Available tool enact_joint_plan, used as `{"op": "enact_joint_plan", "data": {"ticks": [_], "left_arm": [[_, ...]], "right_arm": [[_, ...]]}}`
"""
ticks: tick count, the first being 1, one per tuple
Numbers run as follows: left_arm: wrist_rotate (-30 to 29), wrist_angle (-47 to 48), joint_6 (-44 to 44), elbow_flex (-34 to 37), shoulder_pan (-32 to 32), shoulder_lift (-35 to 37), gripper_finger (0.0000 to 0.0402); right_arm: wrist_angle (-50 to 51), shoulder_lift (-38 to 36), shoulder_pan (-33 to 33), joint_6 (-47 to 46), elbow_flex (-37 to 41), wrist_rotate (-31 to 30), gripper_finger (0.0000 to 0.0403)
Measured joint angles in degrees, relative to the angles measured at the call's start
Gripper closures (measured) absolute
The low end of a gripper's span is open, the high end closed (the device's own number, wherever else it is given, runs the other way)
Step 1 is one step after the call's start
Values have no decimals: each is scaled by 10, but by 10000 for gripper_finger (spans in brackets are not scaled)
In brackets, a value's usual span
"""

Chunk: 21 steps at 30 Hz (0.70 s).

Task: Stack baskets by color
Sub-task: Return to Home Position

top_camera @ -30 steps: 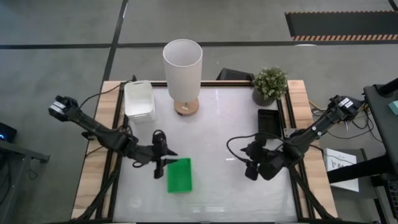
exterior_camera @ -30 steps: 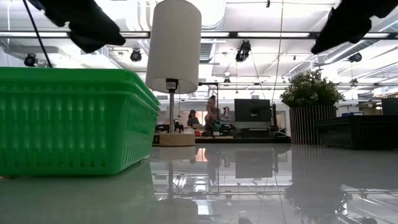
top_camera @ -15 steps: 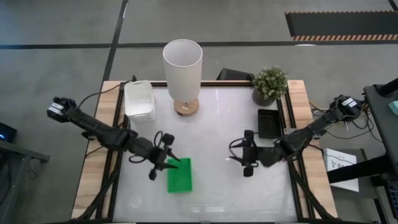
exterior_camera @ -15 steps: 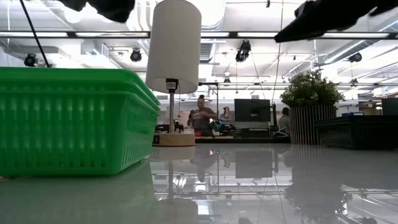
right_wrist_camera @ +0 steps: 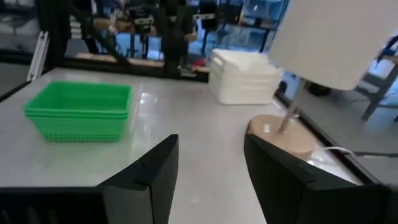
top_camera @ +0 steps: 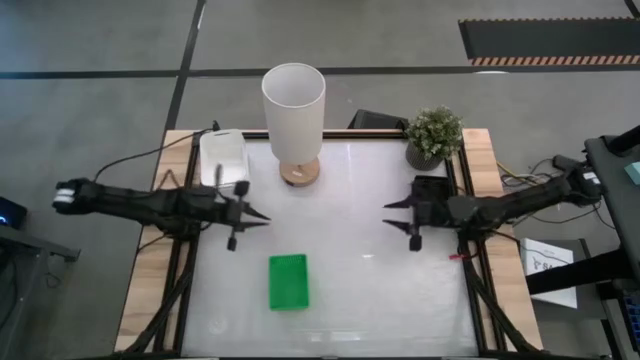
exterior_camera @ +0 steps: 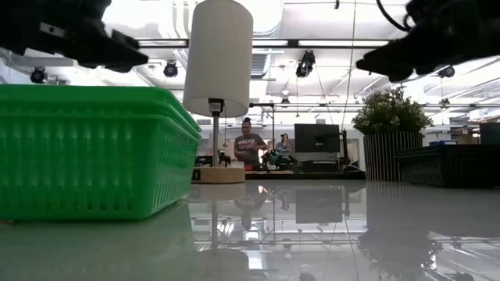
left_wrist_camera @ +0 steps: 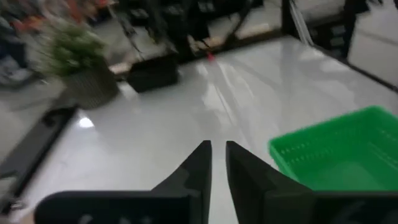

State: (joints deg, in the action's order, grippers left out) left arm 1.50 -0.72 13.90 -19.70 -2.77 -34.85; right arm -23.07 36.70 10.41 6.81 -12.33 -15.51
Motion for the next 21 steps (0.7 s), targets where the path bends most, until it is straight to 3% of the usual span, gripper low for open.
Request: {"op": "enact_joint_plan", "data": {"ticks": [4, 9, 13, 17, 21], "left_arm": [[2, 0, -11, 61, 20, 112, 396], [12, 12, -43, 134, 21, 243, 399], [10, 16, -71, 184, 21, 338, 399], [28, -9, -76, 190, 21, 325, 399], [26, -8, -86, 192, 20, 311, 398]], "right_arm": [[0, -93, -18, 14, 51, 9, 227], [5, -204, -18, 40, 114, 9, 227], [116, -284, -18, 37, 110, 5, 227], [201, -359, -18, 38, 100, 4, 227], [253, -365, -18, 47, 92, -9, 227]]}}
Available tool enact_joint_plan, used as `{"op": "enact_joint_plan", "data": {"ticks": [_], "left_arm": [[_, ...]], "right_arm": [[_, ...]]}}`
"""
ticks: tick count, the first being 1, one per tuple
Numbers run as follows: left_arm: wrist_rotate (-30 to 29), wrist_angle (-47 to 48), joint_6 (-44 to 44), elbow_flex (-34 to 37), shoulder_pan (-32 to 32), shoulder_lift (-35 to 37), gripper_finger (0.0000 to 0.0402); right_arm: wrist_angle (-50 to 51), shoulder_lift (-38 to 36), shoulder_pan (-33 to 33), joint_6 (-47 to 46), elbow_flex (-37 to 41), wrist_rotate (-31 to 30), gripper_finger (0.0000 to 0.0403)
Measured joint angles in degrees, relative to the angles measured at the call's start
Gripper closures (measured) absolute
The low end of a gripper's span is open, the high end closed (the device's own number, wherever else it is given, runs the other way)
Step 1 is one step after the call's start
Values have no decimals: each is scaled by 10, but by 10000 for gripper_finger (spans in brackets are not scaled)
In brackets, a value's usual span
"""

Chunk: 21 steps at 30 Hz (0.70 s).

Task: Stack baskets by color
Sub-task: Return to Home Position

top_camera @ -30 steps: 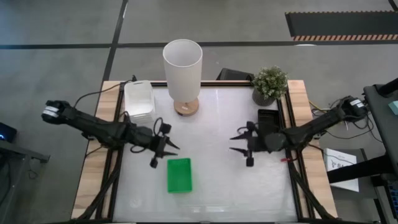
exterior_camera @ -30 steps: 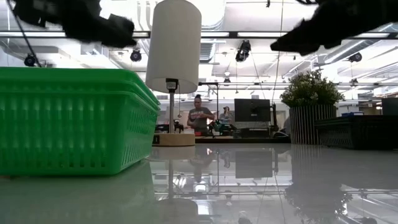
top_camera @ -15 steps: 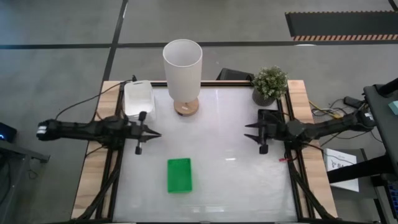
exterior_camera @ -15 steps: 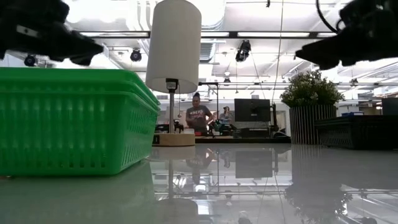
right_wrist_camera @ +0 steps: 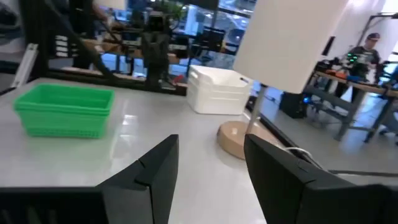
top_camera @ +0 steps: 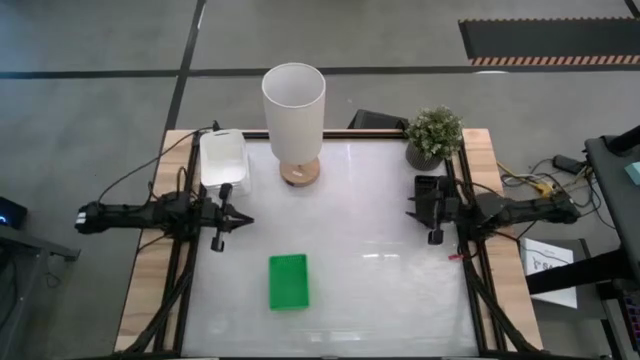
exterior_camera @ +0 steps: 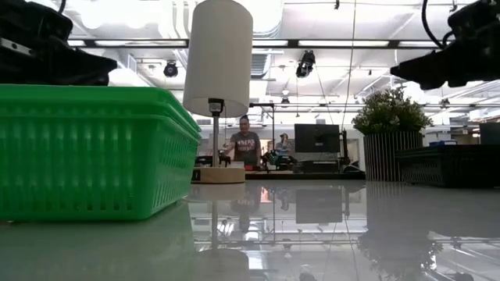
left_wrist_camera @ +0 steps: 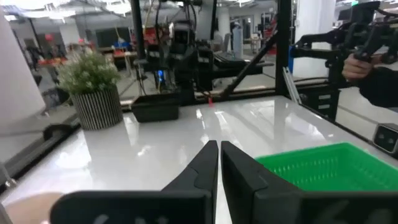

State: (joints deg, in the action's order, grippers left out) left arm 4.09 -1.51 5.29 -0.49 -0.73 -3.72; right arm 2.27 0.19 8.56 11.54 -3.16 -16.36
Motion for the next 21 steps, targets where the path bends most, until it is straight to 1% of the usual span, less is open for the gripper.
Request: {"op": "enact_joint_plan", "data": {"ticks": [4, 7, 13, 21], "left_arm": [[-1, -2, -15, 0, 0, -14, 398], [-13, -6, -19, 0, 0, -20, 398], [-14, -10, -19, 0, 0, -33, 398], [-14, -9, -19, 0, 0, -50, 398]], "right_arm": [[-6, -2, -3, -6, 7, -18, 227], [-9, 8, -4, -16, 8, -19, 227], [-9, 23, -4, -25, 7, -21, 227], [-9, 25, -4, -25, 7, -21, 227]]}}
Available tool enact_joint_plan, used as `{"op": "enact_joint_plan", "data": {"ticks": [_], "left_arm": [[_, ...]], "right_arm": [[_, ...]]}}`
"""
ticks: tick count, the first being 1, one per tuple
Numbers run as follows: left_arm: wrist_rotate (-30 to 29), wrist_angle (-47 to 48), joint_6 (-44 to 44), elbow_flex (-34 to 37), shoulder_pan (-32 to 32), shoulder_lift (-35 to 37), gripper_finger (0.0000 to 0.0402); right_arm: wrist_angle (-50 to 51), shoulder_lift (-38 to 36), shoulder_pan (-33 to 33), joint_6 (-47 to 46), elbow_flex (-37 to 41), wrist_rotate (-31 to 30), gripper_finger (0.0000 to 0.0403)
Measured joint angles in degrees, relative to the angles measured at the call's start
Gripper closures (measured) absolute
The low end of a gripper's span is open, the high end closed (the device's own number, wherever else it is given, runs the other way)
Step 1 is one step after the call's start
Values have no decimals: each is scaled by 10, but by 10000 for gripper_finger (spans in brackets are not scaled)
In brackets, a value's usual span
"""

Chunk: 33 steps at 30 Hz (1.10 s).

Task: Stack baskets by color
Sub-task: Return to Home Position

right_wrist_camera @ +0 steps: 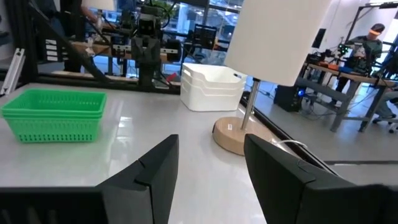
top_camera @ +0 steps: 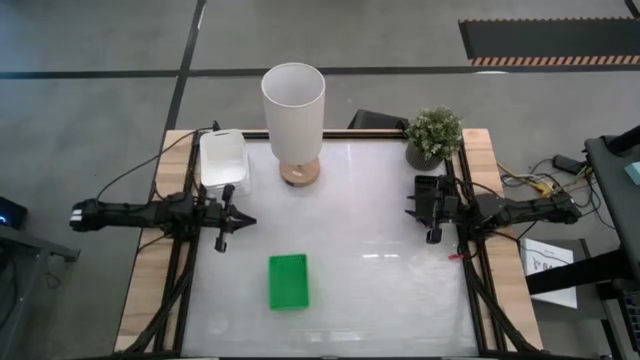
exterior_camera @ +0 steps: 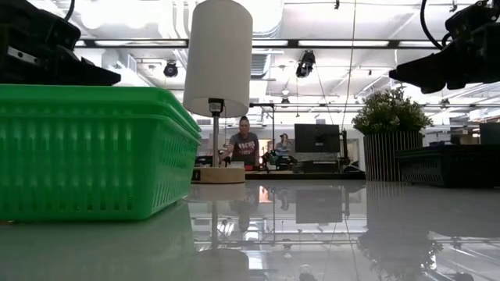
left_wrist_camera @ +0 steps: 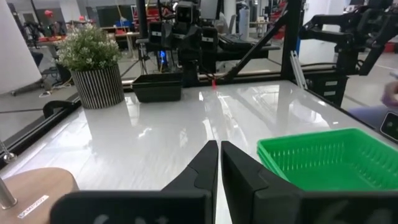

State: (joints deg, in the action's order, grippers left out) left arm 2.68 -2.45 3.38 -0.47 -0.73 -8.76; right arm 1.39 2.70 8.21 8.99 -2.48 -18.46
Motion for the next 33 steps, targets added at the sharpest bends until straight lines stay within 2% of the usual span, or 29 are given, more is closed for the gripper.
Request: {"op": "enact_joint_plan", "data": {"ticks": [33], "left_arm": [[0, -1, 0, 1, 0, -31, 398]], "right_arm": [[0, 0, 0, 0, 0, 0, 227]]}}
